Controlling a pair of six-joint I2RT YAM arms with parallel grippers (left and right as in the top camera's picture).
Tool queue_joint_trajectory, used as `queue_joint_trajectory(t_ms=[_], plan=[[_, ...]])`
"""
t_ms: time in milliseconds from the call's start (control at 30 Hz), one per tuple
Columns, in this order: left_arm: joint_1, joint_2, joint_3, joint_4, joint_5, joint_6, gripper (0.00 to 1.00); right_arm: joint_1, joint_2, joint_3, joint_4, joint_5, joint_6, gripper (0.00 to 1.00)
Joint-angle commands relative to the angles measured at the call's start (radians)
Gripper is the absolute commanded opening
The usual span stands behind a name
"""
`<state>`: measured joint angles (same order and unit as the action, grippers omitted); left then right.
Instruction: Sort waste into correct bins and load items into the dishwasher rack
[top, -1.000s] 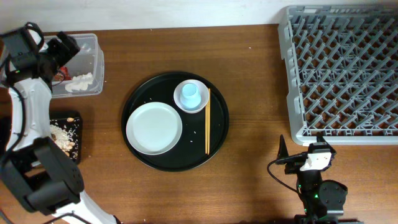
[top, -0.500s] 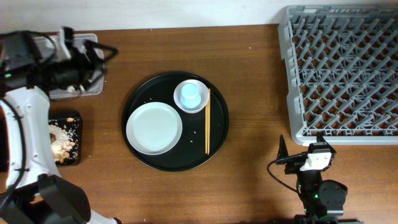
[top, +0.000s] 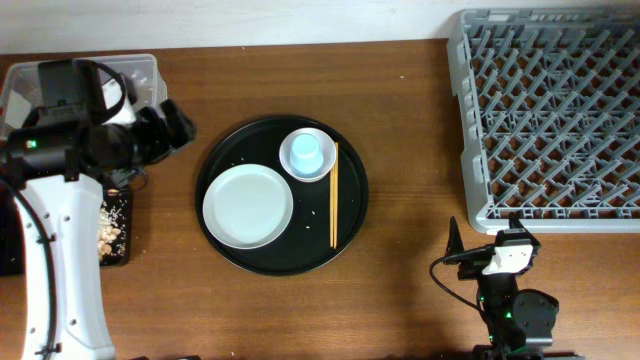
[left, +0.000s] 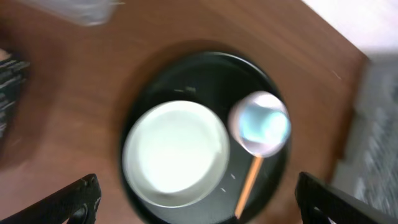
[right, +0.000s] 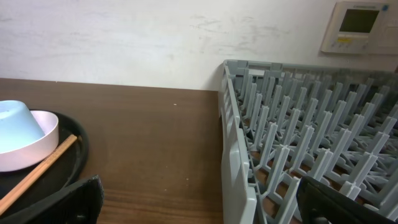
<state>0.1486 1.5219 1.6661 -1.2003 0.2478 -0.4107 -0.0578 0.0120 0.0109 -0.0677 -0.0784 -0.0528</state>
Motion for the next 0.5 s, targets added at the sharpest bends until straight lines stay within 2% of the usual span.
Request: queue_joint_trajectory(t_ms=[0, 67, 233, 467], plan=[[0.053, 0.004, -0.011, -0.006, -0.188, -0.169, 0.99, 0.006, -0.007, -0.005, -0.005, 0.005, 0.005, 0.98], [0.074, 0.004, -0.023, -0.005, -0.212, -0.169, 0.99, 0.006, -0.007, -0.005, -0.005, 0.005, 0.005, 0.98], [0.167, 0.004, -0.067, 0.009, -0.209, -0.264, 0.99, 0.006, -0.007, -0.005, -0.005, 0.005, 0.005, 0.98], [0.203, 0.004, -0.076, -0.01, -0.24, -0.267, 0.99, 0.006, -0.007, -0.005, -0.005, 0.005, 0.005, 0.98]])
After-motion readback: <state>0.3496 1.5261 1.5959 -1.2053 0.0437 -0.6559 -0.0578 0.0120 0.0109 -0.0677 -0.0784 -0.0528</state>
